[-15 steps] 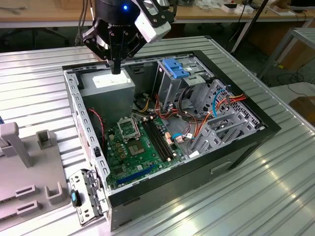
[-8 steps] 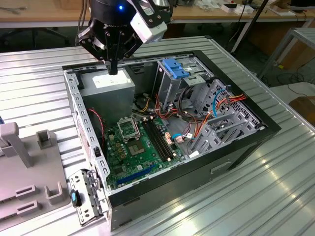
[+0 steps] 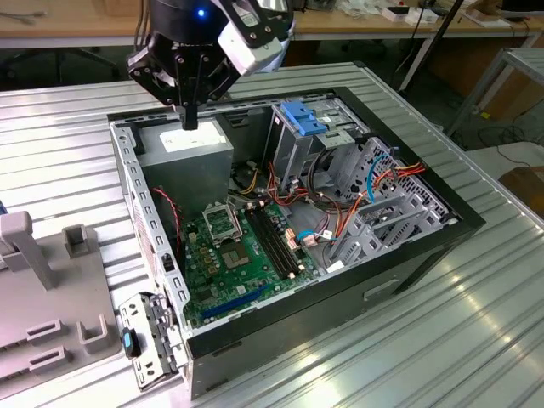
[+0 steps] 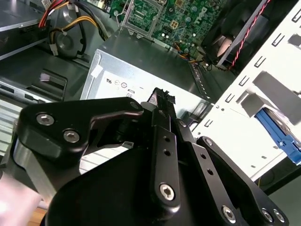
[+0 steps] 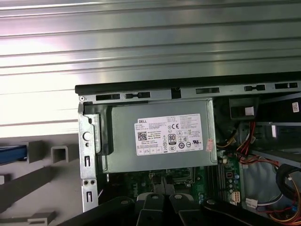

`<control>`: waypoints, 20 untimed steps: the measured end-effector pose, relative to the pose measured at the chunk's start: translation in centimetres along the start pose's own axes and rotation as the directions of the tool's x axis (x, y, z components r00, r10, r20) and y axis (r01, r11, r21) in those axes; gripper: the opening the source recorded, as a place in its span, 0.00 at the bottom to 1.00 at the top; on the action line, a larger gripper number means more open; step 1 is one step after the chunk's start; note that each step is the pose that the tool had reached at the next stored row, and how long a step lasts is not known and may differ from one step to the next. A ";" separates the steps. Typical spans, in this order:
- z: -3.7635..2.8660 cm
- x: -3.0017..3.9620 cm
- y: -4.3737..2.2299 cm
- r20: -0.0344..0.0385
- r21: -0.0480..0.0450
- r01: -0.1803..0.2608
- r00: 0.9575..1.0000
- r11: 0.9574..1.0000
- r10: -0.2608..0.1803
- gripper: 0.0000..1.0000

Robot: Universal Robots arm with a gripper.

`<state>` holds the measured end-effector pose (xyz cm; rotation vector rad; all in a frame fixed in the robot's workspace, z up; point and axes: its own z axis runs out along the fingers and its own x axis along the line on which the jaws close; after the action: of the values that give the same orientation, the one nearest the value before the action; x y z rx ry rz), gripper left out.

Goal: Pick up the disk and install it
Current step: 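Reach for the disk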

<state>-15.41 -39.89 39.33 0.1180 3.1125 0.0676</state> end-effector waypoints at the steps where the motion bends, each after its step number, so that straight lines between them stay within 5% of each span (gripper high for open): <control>1: 0.00 0.08 -0.01 0.000 0.000 0.000 1.000 1.000 0.000 0.11; 20: -0.04 1.60 -0.12 0.000 0.000 0.000 1.000 1.000 0.000 0.11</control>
<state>-17.01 -39.89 39.33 0.1180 3.1124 0.0677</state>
